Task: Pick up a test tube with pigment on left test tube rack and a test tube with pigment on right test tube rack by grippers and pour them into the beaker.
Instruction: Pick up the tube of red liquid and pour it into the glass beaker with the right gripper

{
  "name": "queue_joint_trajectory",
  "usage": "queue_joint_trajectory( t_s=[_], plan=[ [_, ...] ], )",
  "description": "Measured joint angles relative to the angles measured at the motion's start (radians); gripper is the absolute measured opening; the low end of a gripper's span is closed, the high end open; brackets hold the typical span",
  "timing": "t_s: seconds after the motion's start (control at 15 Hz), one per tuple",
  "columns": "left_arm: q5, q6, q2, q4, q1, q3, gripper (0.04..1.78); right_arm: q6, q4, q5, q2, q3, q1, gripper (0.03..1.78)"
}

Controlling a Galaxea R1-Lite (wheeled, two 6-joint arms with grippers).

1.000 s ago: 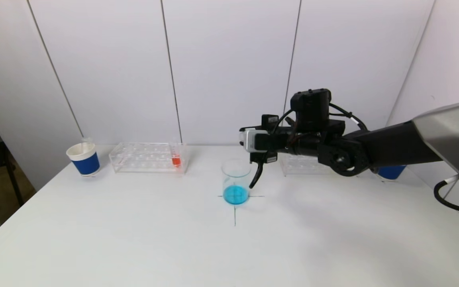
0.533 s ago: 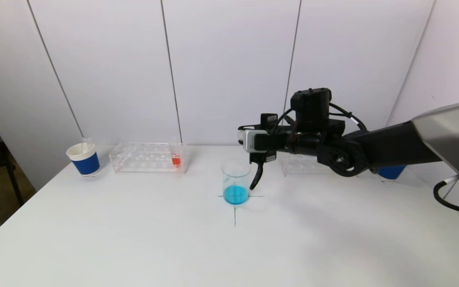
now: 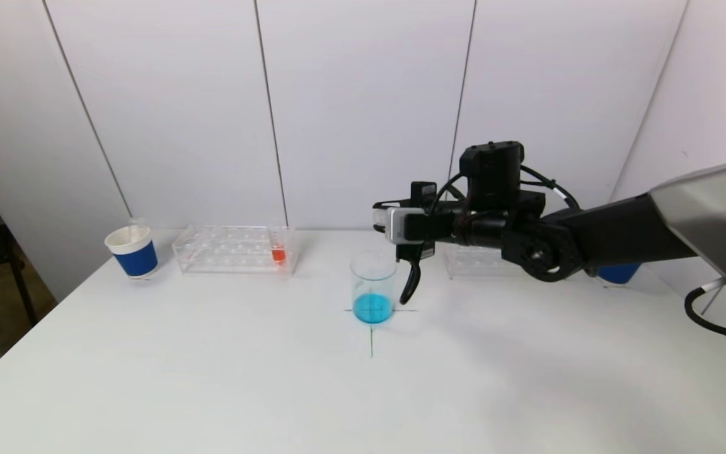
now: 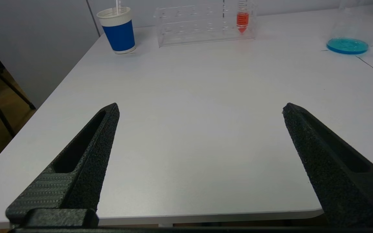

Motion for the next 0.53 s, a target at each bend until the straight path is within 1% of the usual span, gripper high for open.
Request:
queue_joint_trajectory(
  t_s=[0.13,0.27,0.4,0.53],
  plan=[
    [0.000,0.000,0.000,0.000,0.000,0.000,1.76,0.003,-0.012,0.035,0.003,0.000,-0.001,0.47],
    [0.000,0.000,0.000,0.000,0.000,0.000,1.76,0.004,-0.023,0.087,0.010,0.000,-0.003,0.47],
    [0.000,0.000,0.000,0.000,0.000,0.000,1.76,-0.005,-0.057,0.129,0.015,0.010,-0.004,0.47],
    [0.000,0.000,0.000,0.000,0.000,0.000,1.76,-0.024,-0.096,0.146,0.022,0.023,-0.008,0.47]
  ],
)
